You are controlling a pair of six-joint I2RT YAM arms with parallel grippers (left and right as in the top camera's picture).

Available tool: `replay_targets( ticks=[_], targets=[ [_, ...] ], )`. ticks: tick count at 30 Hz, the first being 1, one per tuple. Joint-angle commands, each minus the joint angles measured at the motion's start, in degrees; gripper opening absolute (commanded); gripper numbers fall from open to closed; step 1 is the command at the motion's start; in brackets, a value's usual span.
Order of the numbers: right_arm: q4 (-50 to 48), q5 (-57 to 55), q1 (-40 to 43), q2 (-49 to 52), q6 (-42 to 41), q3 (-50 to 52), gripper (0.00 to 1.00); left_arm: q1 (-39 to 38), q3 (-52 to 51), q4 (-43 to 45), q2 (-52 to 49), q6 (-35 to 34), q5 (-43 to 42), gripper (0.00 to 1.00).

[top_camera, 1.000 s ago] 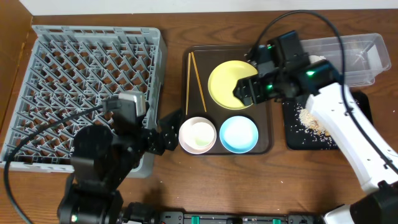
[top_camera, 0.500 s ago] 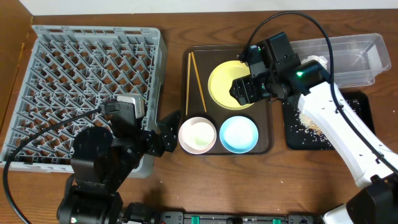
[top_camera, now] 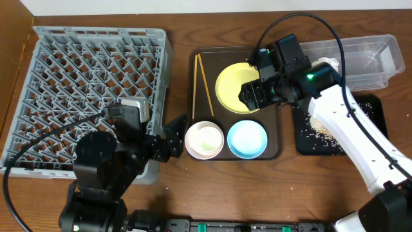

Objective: Sort waste into correct bins and load items into the dishwasher

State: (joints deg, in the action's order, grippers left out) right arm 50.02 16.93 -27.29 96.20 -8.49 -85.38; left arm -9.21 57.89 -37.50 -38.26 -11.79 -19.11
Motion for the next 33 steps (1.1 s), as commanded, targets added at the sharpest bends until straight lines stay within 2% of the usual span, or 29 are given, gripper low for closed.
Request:
replay_targets(
  ticks=[1, 5, 8, 10, 16, 19, 21, 22, 25, 30, 33],
  targets=[
    [0.61, -0.17, -0.28, 0.24, 0.42, 0.11, 0.75, 0.15, 1.16, 0.0, 0.04, 0.33, 0.35, 0.92],
    [1.01, -0.2, -0.44, 0.24, 0.42, 0.11, 0.77, 0.13, 1.16, -1.7, 0.04, 0.07, -2.19, 0.92],
    [1.22, 0.07, -0.44, 0.24, 0.35, 0.11, 0.7, 0.15, 1.11, -4.2, -1.7, 0.11, -2.69, 0.92],
    [1.64, 0.31, -0.5, 0.24, 0.22, 0.11, 0.61, 0.15, 1.11, -6.43, -3.56, 0.35, -1.92, 0.92],
    [2.78, 9.2, -2.84, 0.5, 1.16, 0.92, 0.52, 0.15, 1.11, -12.9, -10.25, 0.07, 2.29, 0.92],
    [1.81, 7.93, -6.88, 0.9, 1.53, 2.8, 0.58, 0.15, 1.11, -13.05, -12.5, -0.09, 3.13, 0.92],
    [-0.33, 4.9, -10.12, 1.4, 1.38, 4.76, 0.7, 0.15, 1.11, -12.5, -13.03, -1.49, 3.1, 0.92],
    [-1.53, 2.91, -11.43, 1.7, 0.57, 5.73, 0.72, 0.15, 1.18, -12.24, -12.94, -1.88, 3.08, 0.92],
    [-4.42, -3.04, -14.4, 3.58, -2.47, 7.67, 0.69, 0.2, 2.6, -12.17, -11.98, -1.81, 3.13, 0.92],
    [-7.08, -3.41, -16.24, 8.13, -3.3, 7.91, 0.61, 0.2, 6.67, -12.0, -8.92, -1.11, 3.39, 0.92],
    [-8.2, -3.39, -16.24, 10.82, -3.91, 7.91, 0.59, 0.2, 6.75, -12.7, -7.67, -1.01, 6.01, 0.92]
  ],
)
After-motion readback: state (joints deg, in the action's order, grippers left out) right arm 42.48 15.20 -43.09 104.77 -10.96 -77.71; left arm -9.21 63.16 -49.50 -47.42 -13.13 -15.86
